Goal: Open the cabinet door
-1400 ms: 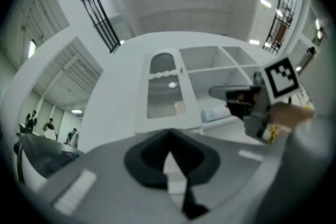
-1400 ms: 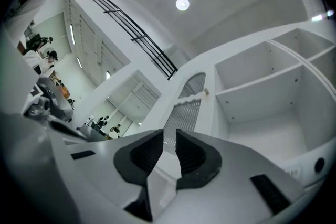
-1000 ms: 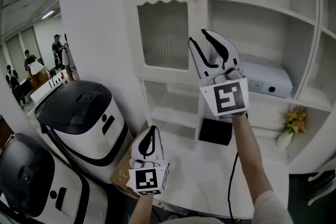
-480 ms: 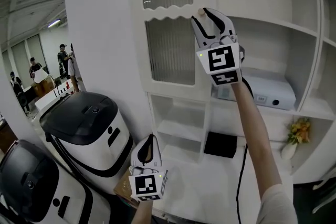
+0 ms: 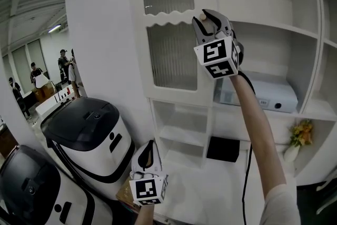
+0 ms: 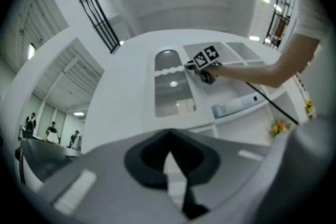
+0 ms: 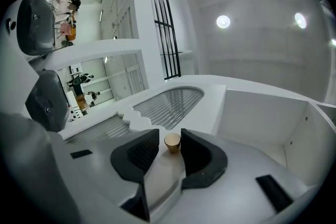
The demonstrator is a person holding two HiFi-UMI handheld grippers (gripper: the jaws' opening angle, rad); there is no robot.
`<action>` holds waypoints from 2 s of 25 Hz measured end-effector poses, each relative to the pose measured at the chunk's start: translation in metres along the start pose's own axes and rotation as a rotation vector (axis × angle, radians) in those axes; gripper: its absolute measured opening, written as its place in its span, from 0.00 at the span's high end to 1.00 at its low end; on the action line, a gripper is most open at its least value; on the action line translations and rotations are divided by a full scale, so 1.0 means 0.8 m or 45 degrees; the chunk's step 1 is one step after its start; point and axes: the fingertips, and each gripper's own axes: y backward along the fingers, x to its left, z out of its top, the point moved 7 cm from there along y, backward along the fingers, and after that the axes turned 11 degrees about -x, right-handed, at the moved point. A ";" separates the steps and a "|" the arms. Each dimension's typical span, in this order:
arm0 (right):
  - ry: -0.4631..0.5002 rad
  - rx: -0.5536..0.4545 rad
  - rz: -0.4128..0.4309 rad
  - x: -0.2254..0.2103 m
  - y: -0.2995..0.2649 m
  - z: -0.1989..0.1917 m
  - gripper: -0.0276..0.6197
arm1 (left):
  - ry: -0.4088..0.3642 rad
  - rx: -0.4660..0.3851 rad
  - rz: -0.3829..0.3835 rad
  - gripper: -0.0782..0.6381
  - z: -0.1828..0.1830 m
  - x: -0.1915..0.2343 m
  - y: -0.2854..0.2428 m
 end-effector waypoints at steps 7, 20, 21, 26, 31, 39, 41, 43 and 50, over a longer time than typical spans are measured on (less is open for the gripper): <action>0.011 -0.001 -0.037 -0.003 -0.002 -0.004 0.85 | 0.003 0.012 -0.015 0.88 -0.004 0.001 -0.002; -0.018 -0.046 -0.045 -0.005 -0.002 -0.007 0.83 | -0.006 0.053 -0.004 0.88 -0.009 0.015 0.012; -0.017 -0.049 -0.038 -0.004 -0.002 -0.006 0.83 | -0.003 0.063 -0.001 0.88 -0.011 0.015 0.015; 0.006 -0.072 -0.001 -0.004 0.008 0.005 0.83 | -0.002 0.096 0.002 0.88 -0.013 0.013 0.024; 0.080 -0.109 0.037 0.002 0.016 0.028 0.83 | -0.003 0.094 -0.008 0.88 -0.010 0.010 0.026; 0.237 -0.119 0.069 0.019 0.024 0.068 0.83 | -0.007 0.107 -0.028 0.88 -0.012 0.014 0.034; 0.267 -0.111 0.065 0.023 0.026 0.076 0.83 | -0.007 0.106 -0.024 0.88 -0.013 0.017 0.035; 0.294 -0.107 0.058 0.028 0.026 0.082 0.83 | -0.008 0.107 -0.023 0.88 -0.014 0.019 0.035; 0.359 -0.121 0.077 0.035 0.028 0.099 0.83 | -0.004 0.120 -0.024 0.89 -0.017 0.021 0.037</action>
